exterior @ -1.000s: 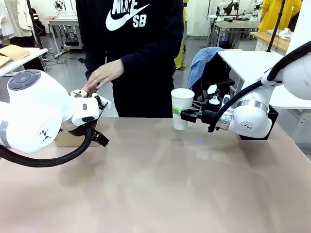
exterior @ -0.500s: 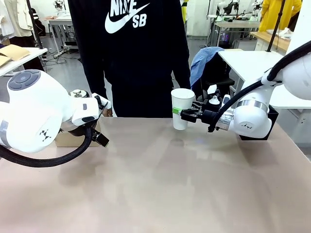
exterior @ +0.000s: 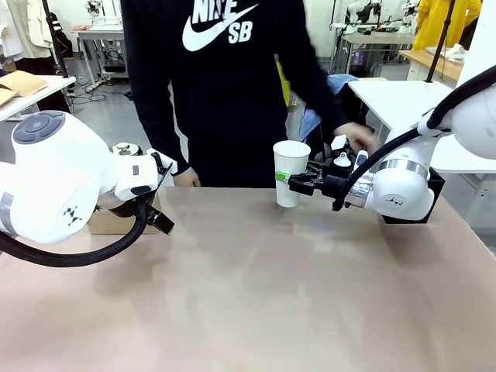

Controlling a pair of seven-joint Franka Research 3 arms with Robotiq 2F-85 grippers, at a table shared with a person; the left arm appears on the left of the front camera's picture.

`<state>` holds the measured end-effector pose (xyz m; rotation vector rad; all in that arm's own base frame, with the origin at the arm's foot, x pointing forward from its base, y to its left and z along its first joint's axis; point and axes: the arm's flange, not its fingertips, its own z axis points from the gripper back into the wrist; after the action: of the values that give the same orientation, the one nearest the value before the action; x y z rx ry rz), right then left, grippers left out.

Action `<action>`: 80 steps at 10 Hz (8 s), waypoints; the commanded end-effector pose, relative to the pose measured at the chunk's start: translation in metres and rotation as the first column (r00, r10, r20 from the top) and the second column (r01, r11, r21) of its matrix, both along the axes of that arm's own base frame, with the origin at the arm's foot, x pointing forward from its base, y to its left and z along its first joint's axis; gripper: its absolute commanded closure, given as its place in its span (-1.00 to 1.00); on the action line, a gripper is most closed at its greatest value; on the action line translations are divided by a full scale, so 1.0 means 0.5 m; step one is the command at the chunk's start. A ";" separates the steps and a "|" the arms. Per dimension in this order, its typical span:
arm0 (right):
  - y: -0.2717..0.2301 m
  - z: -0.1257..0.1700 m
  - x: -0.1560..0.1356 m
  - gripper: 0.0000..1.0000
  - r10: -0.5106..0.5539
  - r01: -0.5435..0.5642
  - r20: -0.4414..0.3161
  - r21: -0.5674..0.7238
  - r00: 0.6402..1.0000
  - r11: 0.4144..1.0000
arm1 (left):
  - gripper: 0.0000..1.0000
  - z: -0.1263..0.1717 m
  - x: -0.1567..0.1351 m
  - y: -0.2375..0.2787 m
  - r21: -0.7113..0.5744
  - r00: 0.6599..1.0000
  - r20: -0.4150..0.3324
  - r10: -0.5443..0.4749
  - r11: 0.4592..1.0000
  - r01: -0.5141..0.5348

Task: Pour a drink into a cup and package it in a carrier.
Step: When a person places the Paper Cup Lid on the 600 ml Paper Cup , lift the 600 ml Paper Cup, then position the Cup Carrier in the center of the table.

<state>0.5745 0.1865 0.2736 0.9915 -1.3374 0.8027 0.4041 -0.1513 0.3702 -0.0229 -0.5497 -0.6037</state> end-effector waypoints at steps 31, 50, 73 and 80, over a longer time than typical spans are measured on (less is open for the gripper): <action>0.006 0.005 0.001 -0.60 -0.021 0.021 0.004 0.003 1.000 1.000 | -1.00 0.000 -0.001 -0.001 -0.001 1.000 0.000 -0.002 1.000 0.002; -0.060 0.205 -0.024 -0.61 0.020 -0.021 -0.053 -0.033 0.998 0.999 | -1.00 0.000 -0.001 -0.001 -0.001 1.000 0.000 -0.002 1.000 0.002; -0.137 0.617 -0.181 -0.61 0.065 -0.065 -0.005 -0.025 0.998 0.998 | -1.00 0.211 -0.035 0.009 -0.027 0.992 -0.078 0.099 0.995 -0.101; -0.137 0.617 -0.181 -0.61 0.065 -0.065 -0.005 -0.025 0.998 0.998 | -1.00 0.409 0.152 0.153 -0.026 0.869 -0.150 0.471 0.877 -0.480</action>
<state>0.4822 0.1159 0.5775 1.0343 -1.2697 0.8607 0.4656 -0.0703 0.5758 -0.0091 -0.4345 -0.1601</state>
